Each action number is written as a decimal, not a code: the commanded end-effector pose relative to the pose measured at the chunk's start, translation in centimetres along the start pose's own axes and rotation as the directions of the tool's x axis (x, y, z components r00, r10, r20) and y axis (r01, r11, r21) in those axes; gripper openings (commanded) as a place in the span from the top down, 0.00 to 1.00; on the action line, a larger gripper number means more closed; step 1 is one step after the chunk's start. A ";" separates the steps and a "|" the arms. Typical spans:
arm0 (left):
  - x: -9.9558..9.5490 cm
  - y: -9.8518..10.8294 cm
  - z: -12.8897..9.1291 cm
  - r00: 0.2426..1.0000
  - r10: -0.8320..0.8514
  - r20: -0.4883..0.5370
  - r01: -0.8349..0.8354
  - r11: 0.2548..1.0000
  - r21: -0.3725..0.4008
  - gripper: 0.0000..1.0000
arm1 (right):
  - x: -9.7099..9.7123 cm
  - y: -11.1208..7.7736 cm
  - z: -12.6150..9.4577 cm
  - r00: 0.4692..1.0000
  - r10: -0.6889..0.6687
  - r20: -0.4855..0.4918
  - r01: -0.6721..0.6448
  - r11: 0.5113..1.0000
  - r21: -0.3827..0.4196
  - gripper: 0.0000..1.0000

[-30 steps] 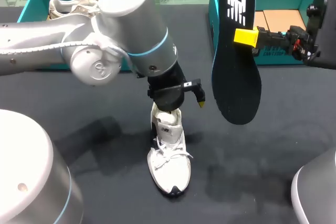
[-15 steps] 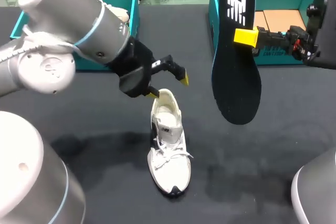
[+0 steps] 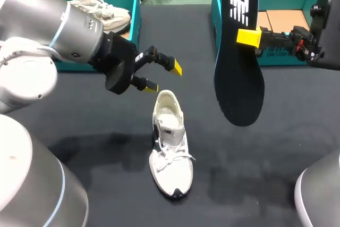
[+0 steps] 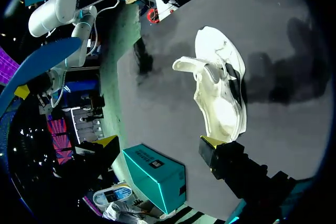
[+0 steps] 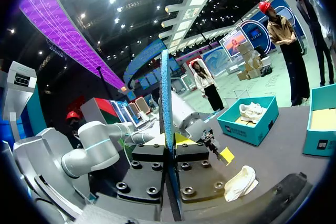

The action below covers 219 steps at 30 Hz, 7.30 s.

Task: Take the shoe out of the shoebox, open the shoe tongue, remove and reinsert the insole, then place the shoe into the shoebox

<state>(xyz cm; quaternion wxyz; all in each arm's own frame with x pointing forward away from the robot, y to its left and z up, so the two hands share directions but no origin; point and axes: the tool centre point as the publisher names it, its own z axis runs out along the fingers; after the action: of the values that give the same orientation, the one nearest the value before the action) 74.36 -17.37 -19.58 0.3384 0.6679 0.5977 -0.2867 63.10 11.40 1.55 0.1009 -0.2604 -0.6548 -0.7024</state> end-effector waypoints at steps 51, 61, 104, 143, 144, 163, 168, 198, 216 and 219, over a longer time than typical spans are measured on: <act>-7.4 2.3 -2.4 0.871 -0.119 0.476 0.133 0.991 0.004 0.00 | -6.3 -1.6 1.0 0.975 0.203 0.086 -0.203 0.979 -0.003 1.00; -7.8 2.7 -3.0 0.858 -0.135 0.496 0.137 0.990 0.033 0.00 | -7.4 -1.7 1.2 0.970 0.227 0.088 -0.227 0.974 -0.009 1.00; -8.9 4.1 -1.2 0.822 -0.051 0.568 0.039 0.999 0.033 0.00 | -19.6 -1.4 6.9 0.815 0.578 0.040 -0.579 0.815 0.028 1.00; -8.7 6.1 1.8 0.822 -0.044 0.568 0.048 0.999 0.007 0.32 | -24.4 -2.2 9.7 0.618 0.781 0.091 -0.786 0.615 0.057 1.00; -8.7 6.1 1.8 0.823 -0.043 0.567 0.047 0.999 0.007 0.35 | -24.5 -2.2 9.8 0.616 0.783 0.090 -0.788 0.613 0.060 1.00; -8.1 6.7 1.9 0.832 -0.043 0.554 0.064 0.998 -0.019 0.54 | -24.8 -2.4 10.0 0.602 0.793 0.092 -0.798 0.600 0.052 1.00; -7.8 7.2 2.1 0.837 -0.048 0.545 0.075 0.997 -0.028 0.59 | -24.8 -2.5 10.2 0.599 0.796 0.090 -0.801 0.597 0.047 1.00; -7.8 7.2 2.0 0.839 -0.044 0.542 0.072 0.997 -0.031 1.00 | -24.4 -2.4 9.9 0.597 0.798 0.085 -0.801 0.598 0.012 0.00; -4.6 5.2 -3.0 0.830 -0.161 0.534 0.162 0.986 0.045 1.00 | -22.3 -3.1 5.6 0.620 0.782 0.053 -0.783 0.622 -0.023 0.00; -4.4 4.7 -3.7 0.819 -0.182 0.545 0.170 0.983 0.073 1.00 | -22.2 -3.2 5.2 0.623 0.781 0.043 -0.781 0.624 -0.027 0.00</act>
<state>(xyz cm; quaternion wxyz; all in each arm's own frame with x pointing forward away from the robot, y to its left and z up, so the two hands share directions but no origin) 79.24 -19.01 -13.44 0.4609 0.5027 0.5319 -0.5019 82.19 13.00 -12.24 0.3789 -0.5370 -0.4799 -0.5811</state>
